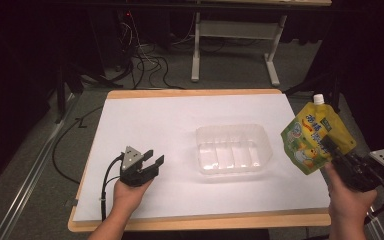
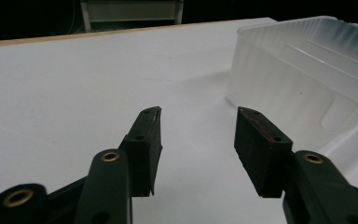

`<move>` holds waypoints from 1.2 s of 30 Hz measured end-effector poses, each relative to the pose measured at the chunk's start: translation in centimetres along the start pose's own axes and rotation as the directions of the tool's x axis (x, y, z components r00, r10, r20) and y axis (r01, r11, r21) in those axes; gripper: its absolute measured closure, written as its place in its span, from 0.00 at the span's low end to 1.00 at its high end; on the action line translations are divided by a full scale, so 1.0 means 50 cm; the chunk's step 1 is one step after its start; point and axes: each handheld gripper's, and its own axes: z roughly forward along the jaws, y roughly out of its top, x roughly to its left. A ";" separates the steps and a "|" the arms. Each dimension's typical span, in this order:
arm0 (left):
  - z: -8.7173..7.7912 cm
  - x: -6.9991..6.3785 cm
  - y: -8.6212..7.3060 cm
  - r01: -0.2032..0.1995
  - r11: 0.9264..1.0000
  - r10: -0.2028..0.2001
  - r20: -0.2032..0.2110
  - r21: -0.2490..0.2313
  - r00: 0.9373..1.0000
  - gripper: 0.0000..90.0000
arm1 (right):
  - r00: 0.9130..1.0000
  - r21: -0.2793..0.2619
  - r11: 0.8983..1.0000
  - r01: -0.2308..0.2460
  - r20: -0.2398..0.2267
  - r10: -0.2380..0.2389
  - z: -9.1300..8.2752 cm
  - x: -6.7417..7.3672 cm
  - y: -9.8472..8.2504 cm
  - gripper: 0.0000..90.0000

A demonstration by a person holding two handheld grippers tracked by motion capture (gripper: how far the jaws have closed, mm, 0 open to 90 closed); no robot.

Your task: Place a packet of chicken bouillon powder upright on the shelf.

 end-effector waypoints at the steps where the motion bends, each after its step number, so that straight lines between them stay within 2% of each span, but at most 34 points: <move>1: -0.001 0.001 0.001 0.003 1.000 -0.003 0.006 -0.003 1.000 0.57 | 1.000 0.000 1.000 0.000 0.000 0.000 0.000 0.000 0.000 1.00; 2: -0.003 0.001 0.002 0.009 1.000 -0.009 0.015 -0.005 1.000 0.56 | 1.000 -0.006 1.000 0.004 -0.005 -0.004 0.001 0.004 0.005 1.00; 3: -0.003 0.001 0.003 0.010 1.000 -0.010 0.020 -0.005 1.000 0.54 | 1.000 -0.011 1.000 0.006 -0.023 -0.006 0.007 0.020 0.018 1.00; 4: -0.003 0.000 0.002 0.010 1.000 -0.010 0.020 -0.007 1.000 0.54 | 1.000 -0.011 1.000 0.006 -0.023 -0.006 0.007 0.020 0.018 1.00; 5: -0.002 -0.002 0.001 0.000 1.000 0.000 0.017 -0.006 1.000 0.53 | 0.999 -0.007 1.000 0.013 -0.039 -0.014 0.017 0.037 0.025 1.00; 7: 0.002 -0.005 -0.002 -0.019 1.000 0.019 0.016 0.006 1.000 0.53 | 0.999 -0.006 1.000 0.014 -0.045 -0.014 0.022 0.044 0.026 1.00; 9: 0.007 -0.010 -0.005 -0.045 0.999 0.045 0.014 0.018 0.999 0.52 | 0.998 0.000 1.000 0.018 -0.063 -0.018 0.039 0.062 0.028 1.00; 12: 0.011 -0.017 -0.007 -0.061 0.998 0.060 0.017 0.023 0.998 0.52 | 0.997 0.008 1.000 0.020 -0.080 -0.019 0.063 0.084 0.023 1.00; 13: 0.012 -0.019 -0.007 -0.063 0.998 0.062 0.020 0.023 0.998 0.52 | 0.996 0.016 1.000 0.013 -0.086 -0.012 0.083 0.098 0.016 1.00; 15: 0.011 -0.022 -0.007 -0.081 0.996 0.080 0.021 0.023 0.997 0.52 | 0.996 0.021 1.000 0.010 -0.093 -0.008 0.093 0.105 0.012 1.00; 24: 0.005 -0.018 -0.004 -0.124 0.992 0.124 0.004 0.015 0.992 0.46 | 0.994 0.062 0.998 0.015 -0.110 -0.008 0.173 0.156 -0.021 1.00; 26: 0.003 -0.017 -0.003 -0.120 0.993 0.120 0.005 0.014 0.993 0.46 | 0.995 0.073 0.997 0.009 -0.104 -0.001 0.188 0.172 -0.027 1.00; 31: -0.003 -0.019 -0.003 -0.123 0.992 0.123 0.014 0.004 0.992 0.45 | 0.995 0.077 0.997 -0.019 -0.097 0.026 0.203 0.185 -0.032 1.00; 36: -0.005 -0.022 -0.002 -0.122 0.993 0.122 0.024 -0.003 0.992 0.45 | 0.995 0.082 0.996 -0.021 -0.095 0.029 0.216 0.199 -0.045 1.00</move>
